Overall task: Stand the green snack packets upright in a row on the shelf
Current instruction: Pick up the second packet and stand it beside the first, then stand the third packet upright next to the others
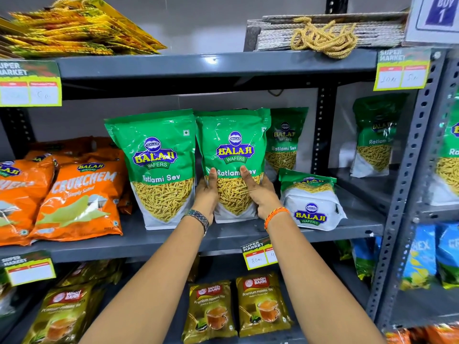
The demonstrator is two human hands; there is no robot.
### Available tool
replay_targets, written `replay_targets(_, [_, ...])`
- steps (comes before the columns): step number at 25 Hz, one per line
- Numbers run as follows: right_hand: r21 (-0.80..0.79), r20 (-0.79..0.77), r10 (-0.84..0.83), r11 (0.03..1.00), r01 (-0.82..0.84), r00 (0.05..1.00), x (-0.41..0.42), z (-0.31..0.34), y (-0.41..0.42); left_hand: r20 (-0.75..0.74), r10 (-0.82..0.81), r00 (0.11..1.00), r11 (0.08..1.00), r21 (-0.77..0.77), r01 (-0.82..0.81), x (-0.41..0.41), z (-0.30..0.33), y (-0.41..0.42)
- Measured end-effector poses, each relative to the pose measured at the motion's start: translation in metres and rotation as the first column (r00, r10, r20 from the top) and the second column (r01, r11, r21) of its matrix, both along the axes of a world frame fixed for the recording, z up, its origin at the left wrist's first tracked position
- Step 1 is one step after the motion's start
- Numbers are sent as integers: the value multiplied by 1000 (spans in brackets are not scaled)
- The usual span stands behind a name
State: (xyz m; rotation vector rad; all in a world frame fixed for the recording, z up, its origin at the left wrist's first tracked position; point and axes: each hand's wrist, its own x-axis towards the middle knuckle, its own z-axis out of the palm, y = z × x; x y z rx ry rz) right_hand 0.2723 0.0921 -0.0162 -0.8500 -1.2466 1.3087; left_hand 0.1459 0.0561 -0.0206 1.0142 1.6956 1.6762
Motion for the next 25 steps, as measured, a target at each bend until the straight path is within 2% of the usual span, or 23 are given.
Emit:
replay_targets(4, [10,32,-24,1000,24,999,4,6,-4,102,42,994,995,87,-51,12,-13,-10])
replay_targets(6, [64,55,-47,997,43,997,13,16,-1,133,57,989,988,134,-75,26,-22,-18])
replay_targets(9, [177,107,-84,982,64,991,47,48,13,61,146,987,975,162,-154,56,-23,-31])
replay_targets(11, [209,208,-211,963,168,955,86,65,34,-2,213,977,951,230,-206,77,-20,-40])
replay_targets(13, [203,277,-320,941,270,906,122,71,58,-90,161,983,920,373,-117,90,-16,-46])
replay_targets(14, [190,313,-354,933,307,881,138,68,71,-144,98,985,924,381,-36,96,-14,-44])
replay_targets(15, [151,366,-363,932,330,857,151,62,84,-205,18,979,939,341,54,101,-10,-41])
replay_targets(17, [38,526,-307,940,339,793,169,45,103,-321,-127,939,972,148,182,112,-5,-26])
replay_targets(19, [-55,617,-218,947,317,756,176,26,116,-388,-214,896,977,-68,204,126,-5,-7])
replay_targets(22, [-162,557,-167,939,304,813,174,6,126,-281,-315,907,928,-292,232,137,-9,20])
replay_targets(25, [-169,567,-210,917,362,796,170,-1,128,-130,-367,921,895,-320,311,144,-9,40])
